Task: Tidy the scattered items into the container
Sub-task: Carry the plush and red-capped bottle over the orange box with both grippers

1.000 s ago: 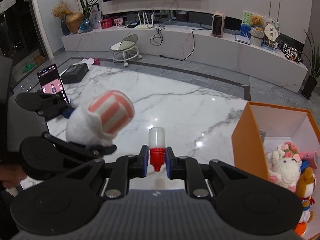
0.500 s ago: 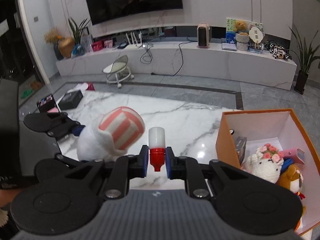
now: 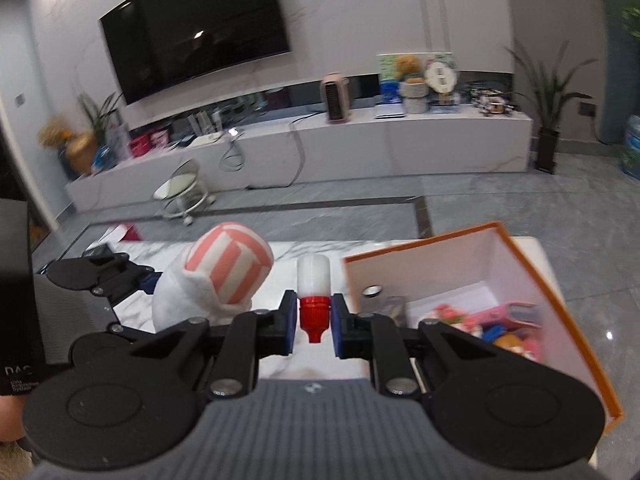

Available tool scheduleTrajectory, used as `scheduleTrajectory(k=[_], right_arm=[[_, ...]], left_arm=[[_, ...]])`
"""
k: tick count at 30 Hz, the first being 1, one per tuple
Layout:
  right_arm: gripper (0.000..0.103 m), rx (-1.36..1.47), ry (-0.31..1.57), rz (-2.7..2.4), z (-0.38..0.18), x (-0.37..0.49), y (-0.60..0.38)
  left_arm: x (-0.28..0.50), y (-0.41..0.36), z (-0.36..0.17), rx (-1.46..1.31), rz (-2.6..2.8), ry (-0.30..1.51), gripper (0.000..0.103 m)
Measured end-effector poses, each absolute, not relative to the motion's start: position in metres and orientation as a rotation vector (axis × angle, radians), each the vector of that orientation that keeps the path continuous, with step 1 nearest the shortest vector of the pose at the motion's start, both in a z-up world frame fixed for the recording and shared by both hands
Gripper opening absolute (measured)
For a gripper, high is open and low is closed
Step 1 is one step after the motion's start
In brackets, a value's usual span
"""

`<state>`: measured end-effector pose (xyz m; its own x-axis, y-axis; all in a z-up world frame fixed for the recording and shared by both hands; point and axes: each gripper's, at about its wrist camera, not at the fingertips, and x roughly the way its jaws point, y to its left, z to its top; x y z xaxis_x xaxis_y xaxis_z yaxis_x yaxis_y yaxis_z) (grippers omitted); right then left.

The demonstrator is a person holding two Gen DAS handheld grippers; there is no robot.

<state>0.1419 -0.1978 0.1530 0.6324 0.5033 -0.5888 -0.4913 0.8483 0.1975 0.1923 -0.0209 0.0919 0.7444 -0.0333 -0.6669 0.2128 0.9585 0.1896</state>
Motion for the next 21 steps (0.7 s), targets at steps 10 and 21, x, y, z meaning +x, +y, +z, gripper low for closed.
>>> scheduleTrajectory(k=[10, 21], right_arm=[[0.019, 0.063, 0.697, 0.429, 0.140, 0.167, -0.233], [0.019, 0.054, 0.710, 0.347, 0.125, 0.180, -0.251]], left_arm=[[0.227, -0.051, 0.091, 0.218, -0.226, 0.684, 0.083], [0.245, -0.069, 0.098, 0.175, -0.278, 0.638, 0.083]])
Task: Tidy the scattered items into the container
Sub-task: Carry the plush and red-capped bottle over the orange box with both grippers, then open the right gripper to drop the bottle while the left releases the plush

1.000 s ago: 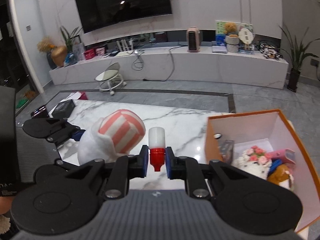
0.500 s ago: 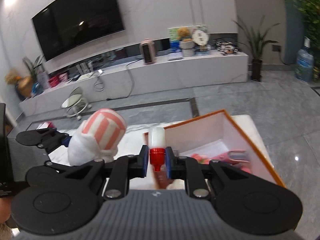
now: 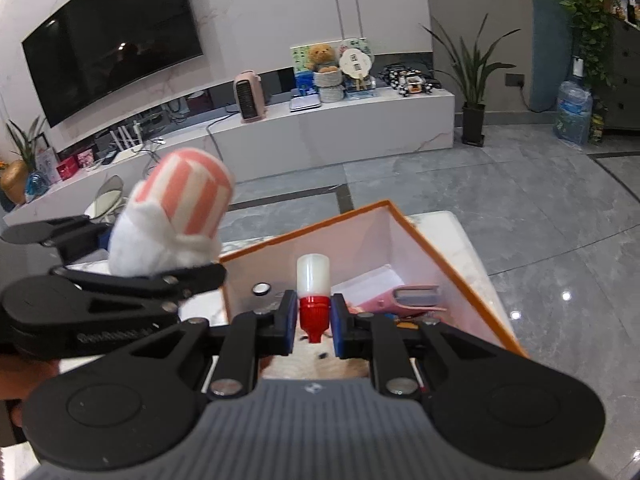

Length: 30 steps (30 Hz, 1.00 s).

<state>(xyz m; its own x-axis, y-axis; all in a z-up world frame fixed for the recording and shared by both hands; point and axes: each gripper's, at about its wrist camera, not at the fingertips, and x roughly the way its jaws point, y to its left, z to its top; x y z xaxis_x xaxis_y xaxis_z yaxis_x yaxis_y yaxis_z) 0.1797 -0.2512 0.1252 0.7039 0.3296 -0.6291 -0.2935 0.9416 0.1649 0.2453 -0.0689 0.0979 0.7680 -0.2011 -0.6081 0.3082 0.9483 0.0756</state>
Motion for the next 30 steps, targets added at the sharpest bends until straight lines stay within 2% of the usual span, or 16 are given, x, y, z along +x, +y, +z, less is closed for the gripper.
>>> scheduleTrajectory(k=[13, 30], right_arm=[[0.019, 0.057, 0.693, 0.217, 0.115, 0.193, -0.285], [0.019, 0.074, 0.731, 0.180, 0.073, 0.264, -0.254]], left_arm=[[0.268, -0.083, 0.092, 0.151, -0.327, 0.634, 0.084], [0.323, -0.106, 0.039, 0.205, -0.376, 0.738, 0.084]])
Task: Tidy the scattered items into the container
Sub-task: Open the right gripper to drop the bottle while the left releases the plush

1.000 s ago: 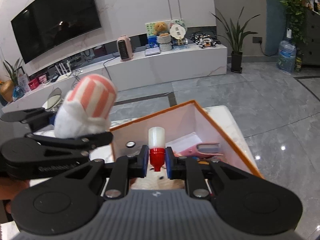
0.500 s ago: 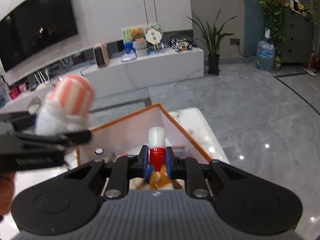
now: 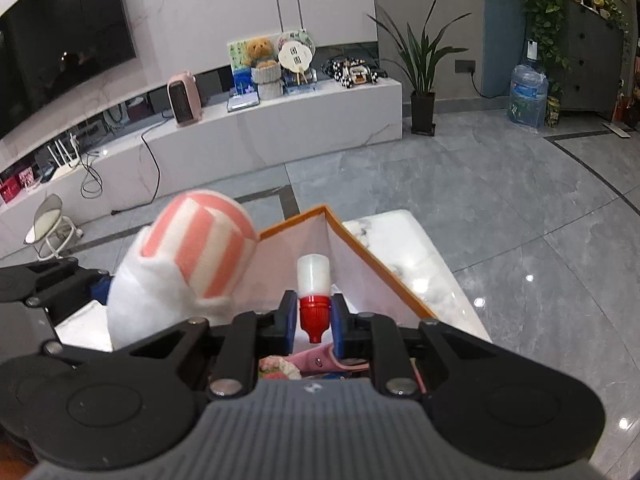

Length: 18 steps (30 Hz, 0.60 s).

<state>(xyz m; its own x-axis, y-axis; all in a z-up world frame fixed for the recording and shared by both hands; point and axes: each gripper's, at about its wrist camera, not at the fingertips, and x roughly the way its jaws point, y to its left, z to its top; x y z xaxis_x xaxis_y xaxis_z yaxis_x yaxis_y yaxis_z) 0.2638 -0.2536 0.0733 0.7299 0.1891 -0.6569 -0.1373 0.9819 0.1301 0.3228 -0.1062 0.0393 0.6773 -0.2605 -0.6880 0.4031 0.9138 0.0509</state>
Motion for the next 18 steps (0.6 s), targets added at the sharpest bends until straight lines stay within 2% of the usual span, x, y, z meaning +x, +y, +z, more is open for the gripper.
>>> scheduleTrajectory(k=[5, 18], right_arm=[[0.019, 0.059, 0.755, 0.174, 0.058, 0.274, -0.249], [0.019, 0.029, 0.814, 0.158, 0.032, 0.284, -0.246]], left_arm=[[0.331, -0.102, 0.020, 0.202, -0.363, 0.778, 0.084], [0.334, -0.098, 0.010, 0.209, -0.353, 0.813, 0.086]])
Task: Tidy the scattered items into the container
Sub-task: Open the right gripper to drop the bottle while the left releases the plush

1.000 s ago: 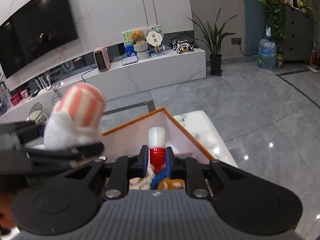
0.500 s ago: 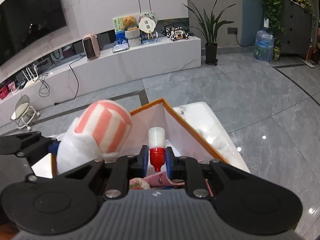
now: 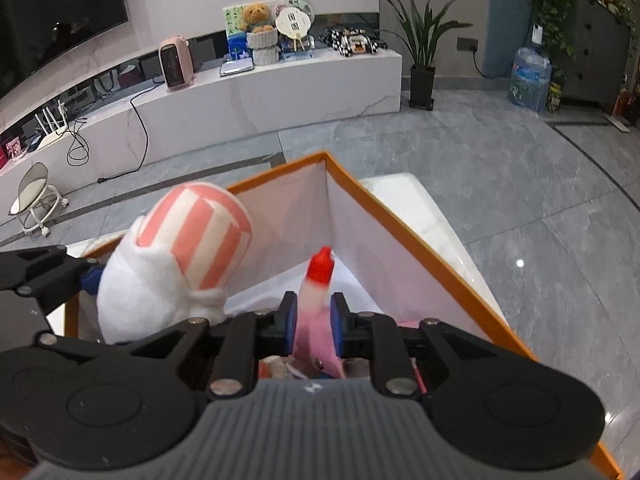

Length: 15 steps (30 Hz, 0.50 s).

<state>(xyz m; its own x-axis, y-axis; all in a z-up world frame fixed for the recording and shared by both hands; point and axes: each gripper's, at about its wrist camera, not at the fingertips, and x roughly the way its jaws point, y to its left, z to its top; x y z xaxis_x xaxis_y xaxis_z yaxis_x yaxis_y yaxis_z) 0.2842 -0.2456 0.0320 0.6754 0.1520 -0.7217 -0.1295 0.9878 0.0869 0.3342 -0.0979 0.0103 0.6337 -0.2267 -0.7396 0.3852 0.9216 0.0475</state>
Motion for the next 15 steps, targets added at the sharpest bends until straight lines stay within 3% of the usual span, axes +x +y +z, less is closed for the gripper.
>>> scheduleTrajectory(k=[10, 15], right_arm=[[0.020, 0.039, 0.815, 0.142, 0.0285, 0.2861, -0.2485], [0.029, 0.040, 0.799, 0.129, 0.0311, 0.2848, -0.2507]], left_arm=[[0.3364, -0.0992, 0.0105, 0.203, -0.342, 0.819, 0.092], [0.3361, -0.0998, 0.0166, 0.210, -0.337, 0.825, 0.093]])
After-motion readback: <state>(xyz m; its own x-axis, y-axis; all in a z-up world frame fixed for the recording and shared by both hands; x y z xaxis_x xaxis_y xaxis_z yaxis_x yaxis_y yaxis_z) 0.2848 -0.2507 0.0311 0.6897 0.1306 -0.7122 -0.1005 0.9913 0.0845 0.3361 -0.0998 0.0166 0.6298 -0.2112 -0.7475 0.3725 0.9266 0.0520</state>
